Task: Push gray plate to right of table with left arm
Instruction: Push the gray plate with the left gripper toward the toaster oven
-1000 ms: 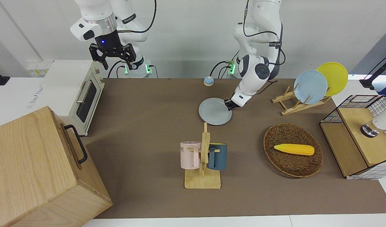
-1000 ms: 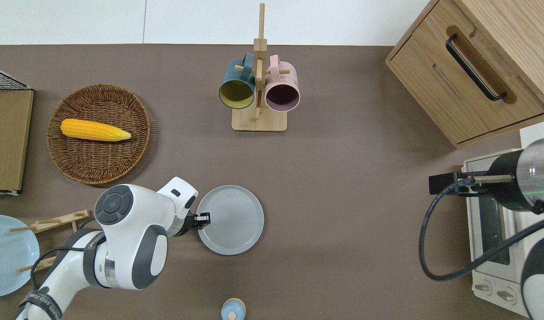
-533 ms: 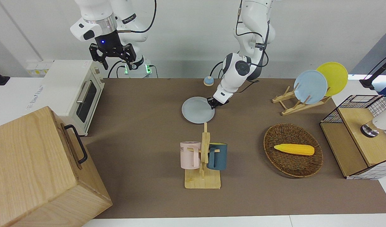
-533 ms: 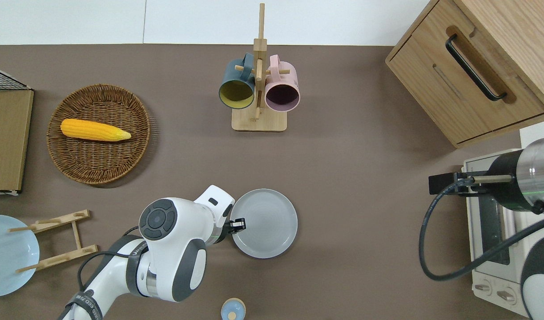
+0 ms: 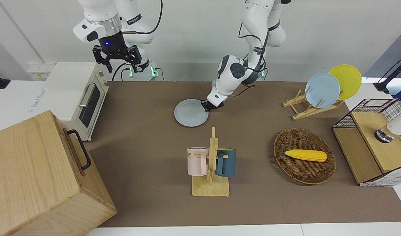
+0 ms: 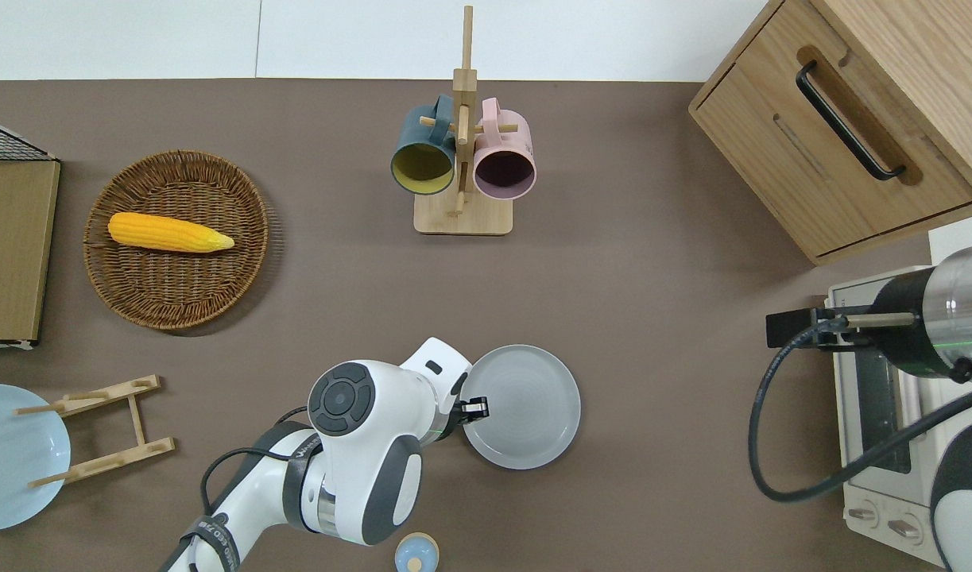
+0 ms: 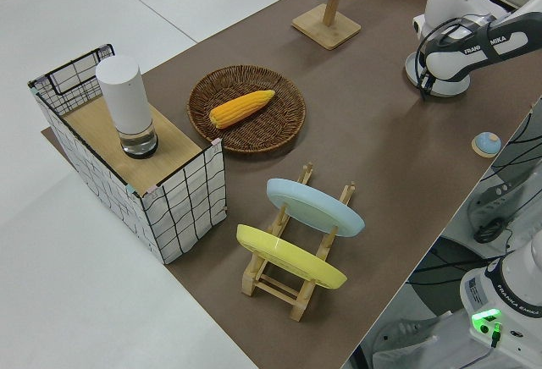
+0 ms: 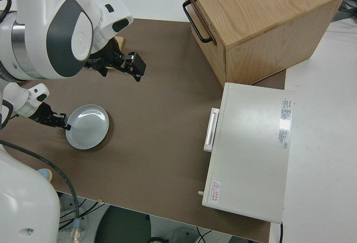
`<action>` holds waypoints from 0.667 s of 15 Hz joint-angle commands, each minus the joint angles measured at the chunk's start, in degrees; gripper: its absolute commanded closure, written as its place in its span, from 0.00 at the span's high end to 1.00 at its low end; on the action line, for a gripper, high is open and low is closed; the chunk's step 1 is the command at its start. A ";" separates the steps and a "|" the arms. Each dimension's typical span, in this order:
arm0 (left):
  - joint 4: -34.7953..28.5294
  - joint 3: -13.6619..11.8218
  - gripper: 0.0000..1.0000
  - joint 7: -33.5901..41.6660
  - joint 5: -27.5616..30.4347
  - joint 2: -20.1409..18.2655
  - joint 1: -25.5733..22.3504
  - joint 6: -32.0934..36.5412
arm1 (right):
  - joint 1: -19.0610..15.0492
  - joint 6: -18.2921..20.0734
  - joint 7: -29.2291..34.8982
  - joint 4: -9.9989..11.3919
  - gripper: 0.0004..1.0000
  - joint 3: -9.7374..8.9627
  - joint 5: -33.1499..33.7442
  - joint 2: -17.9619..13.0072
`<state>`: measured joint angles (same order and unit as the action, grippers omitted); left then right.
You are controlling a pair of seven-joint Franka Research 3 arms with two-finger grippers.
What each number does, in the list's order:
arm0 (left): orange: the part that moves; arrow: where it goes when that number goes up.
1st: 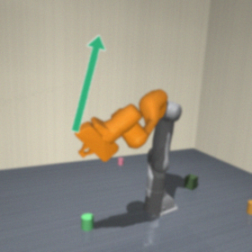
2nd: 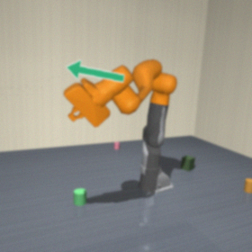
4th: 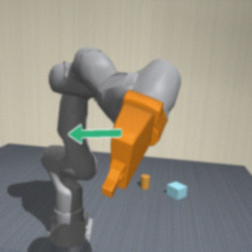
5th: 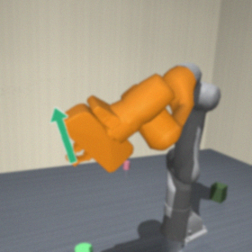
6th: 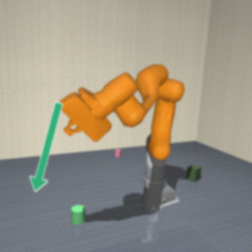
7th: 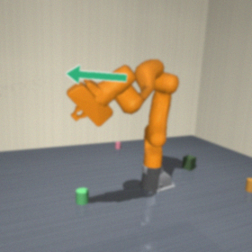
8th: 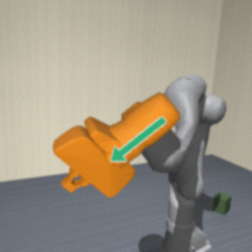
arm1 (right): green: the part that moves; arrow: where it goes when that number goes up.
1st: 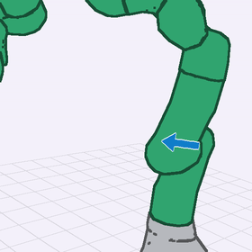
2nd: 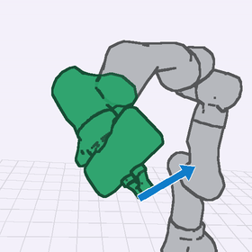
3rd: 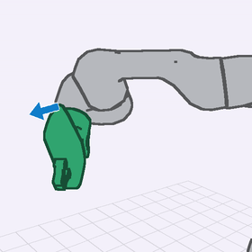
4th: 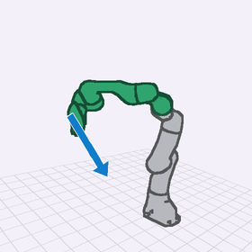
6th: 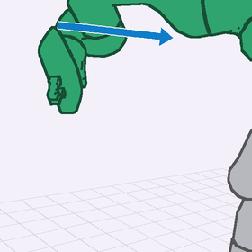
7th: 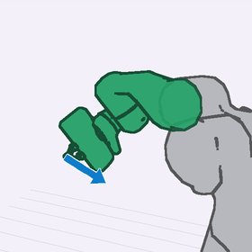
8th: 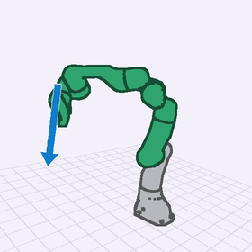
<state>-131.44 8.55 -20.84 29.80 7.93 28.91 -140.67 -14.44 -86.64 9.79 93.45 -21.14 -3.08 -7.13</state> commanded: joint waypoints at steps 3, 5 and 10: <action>5.58 1.20 0.00 -6.58 1.75 5.60 4.57 -4.16 | -1.47 -0.02 0.67 1.56 1.00 -0.83 -1.23 -1.57; 6.81 1.20 0.00 -6.58 3.14 6.83 5.80 -4.78 | -1.38 -0.02 0.58 1.56 1.00 -0.83 -1.23 -1.57; 6.82 1.38 0.85 -6.76 3.42 6.83 6.07 -4.52 | -1.38 -0.02 0.67 1.56 1.00 -0.83 -1.23 -1.57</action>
<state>-125.01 10.25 -26.99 31.80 13.85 34.14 -144.43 -14.44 -86.64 9.79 93.45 -21.14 -3.08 -7.13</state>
